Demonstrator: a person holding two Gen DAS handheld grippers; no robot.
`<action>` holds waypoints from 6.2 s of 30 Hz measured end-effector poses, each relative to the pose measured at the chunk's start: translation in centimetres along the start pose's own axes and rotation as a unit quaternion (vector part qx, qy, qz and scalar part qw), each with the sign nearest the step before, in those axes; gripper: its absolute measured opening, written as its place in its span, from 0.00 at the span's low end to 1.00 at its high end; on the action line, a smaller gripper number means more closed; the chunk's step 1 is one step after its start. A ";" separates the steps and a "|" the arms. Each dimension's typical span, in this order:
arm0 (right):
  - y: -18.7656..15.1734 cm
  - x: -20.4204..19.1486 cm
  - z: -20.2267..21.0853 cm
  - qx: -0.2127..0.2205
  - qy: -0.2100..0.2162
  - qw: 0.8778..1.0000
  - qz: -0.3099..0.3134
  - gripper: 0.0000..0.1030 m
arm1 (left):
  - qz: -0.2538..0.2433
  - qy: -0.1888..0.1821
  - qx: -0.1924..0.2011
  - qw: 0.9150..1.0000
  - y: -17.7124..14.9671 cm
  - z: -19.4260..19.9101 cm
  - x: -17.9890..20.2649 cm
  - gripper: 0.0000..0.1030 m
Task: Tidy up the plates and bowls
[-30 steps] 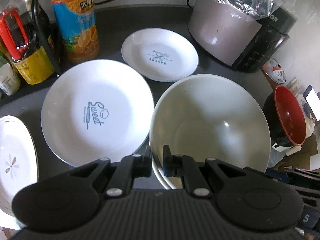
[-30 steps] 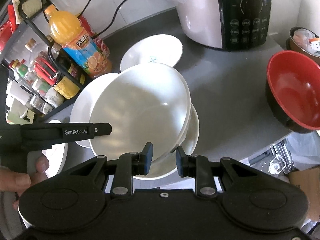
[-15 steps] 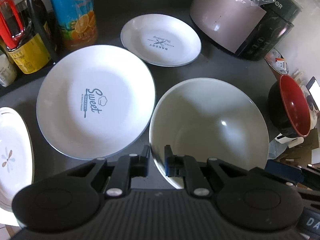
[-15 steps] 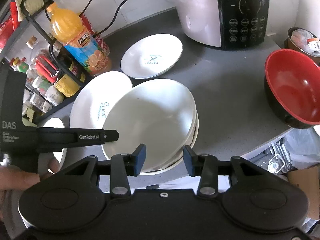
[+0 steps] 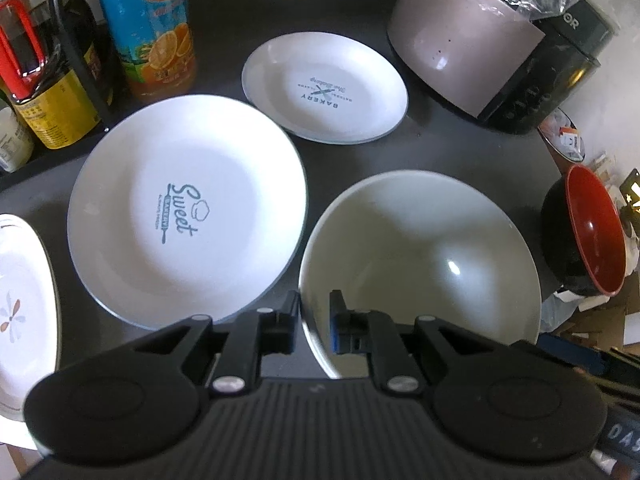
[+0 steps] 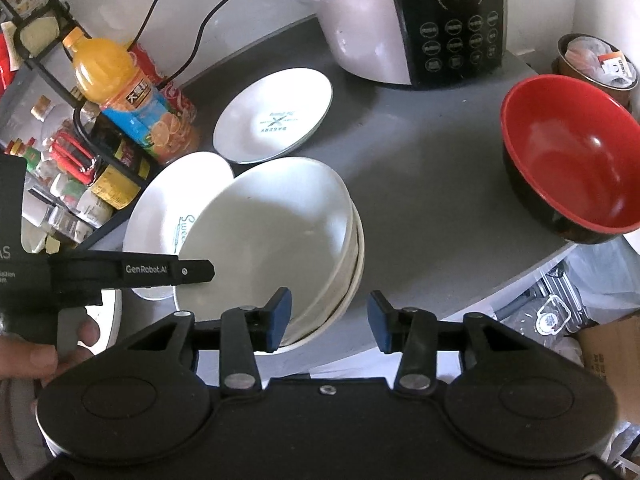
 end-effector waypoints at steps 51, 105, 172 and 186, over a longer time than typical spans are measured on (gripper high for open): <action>6.1 20.8 2.6 0.034 -0.103 0.982 -0.152 0.70 | -0.125 0.038 0.063 0.989 7.6 -1.6 12.3 0.59; 7.5 20.3 -5.1 -0.042 -0.074 0.989 -0.117 0.08 | -0.136 -0.035 -0.015 0.990 7.0 -7.0 18.2 0.59; 11.9 4.5 -1.2 -0.068 0.034 0.996 -0.044 0.09 | 0.026 -0.015 0.041 0.999 8.4 5.5 3.8 0.07; 10.0 1.4 -2.3 -0.089 0.024 0.996 0.005 0.11 | 0.057 0.004 0.011 0.998 4.8 3.8 -0.1 0.07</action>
Point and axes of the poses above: each gripper's, at about its wrist camera, not at the fingertips, and z roughly against the way its jaws point, x to its right, y to its top, the point moved 5 cm from there along -z, roughly the way its jaws point, and after that the axes turned 12 degrees about x, right-handed, at the moved point
